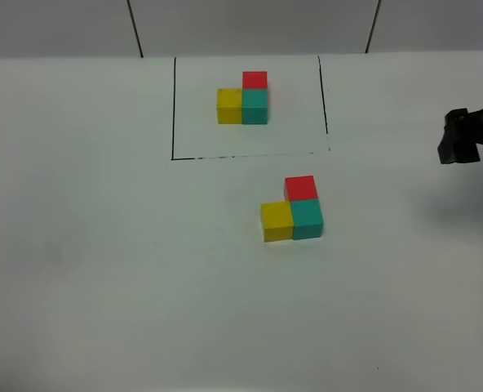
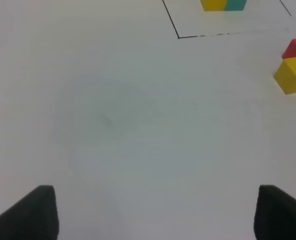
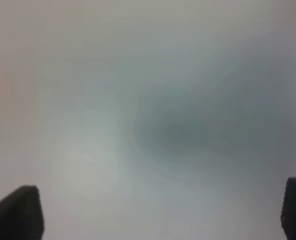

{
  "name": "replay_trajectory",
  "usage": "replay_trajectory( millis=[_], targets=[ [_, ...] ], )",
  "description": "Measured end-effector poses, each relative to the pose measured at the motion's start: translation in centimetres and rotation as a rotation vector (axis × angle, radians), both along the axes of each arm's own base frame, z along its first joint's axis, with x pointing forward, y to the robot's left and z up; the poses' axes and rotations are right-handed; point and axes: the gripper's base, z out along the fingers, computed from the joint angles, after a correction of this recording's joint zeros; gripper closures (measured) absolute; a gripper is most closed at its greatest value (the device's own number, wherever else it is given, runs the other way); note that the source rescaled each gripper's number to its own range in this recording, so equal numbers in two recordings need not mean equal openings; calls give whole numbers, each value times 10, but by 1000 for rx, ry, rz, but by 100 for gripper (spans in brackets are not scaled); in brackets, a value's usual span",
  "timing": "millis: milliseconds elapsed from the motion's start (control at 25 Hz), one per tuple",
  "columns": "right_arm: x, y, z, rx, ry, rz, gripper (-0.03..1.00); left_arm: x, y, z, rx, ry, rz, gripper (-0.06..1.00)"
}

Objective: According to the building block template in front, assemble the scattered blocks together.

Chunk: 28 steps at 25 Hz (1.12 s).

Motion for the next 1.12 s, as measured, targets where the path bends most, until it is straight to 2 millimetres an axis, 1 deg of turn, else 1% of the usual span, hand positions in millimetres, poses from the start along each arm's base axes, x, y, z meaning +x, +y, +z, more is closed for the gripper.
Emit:
replay_trajectory(
  millis=[280,440,720,840,1000,1120],
  targets=[
    [-64,2,33,15,-123,-22,4,0,0,0,-1,0,1,9],
    [-105,3,36,21,-159,-30,4,0,0,0,-1,0,1,9],
    [-179,7,27,49,-258,-31,4,0,0,0,-1,0,1,9],
    [-206,9,21,57,-299,-27,4,0,0,0,-1,0,1,9],
    [-234,11,16,75,-345,-18,4,0,0,0,-1,0,1,9],
    [-247,13,10,89,-386,-14,4,0,0,0,-1,0,1,9]
  ],
)
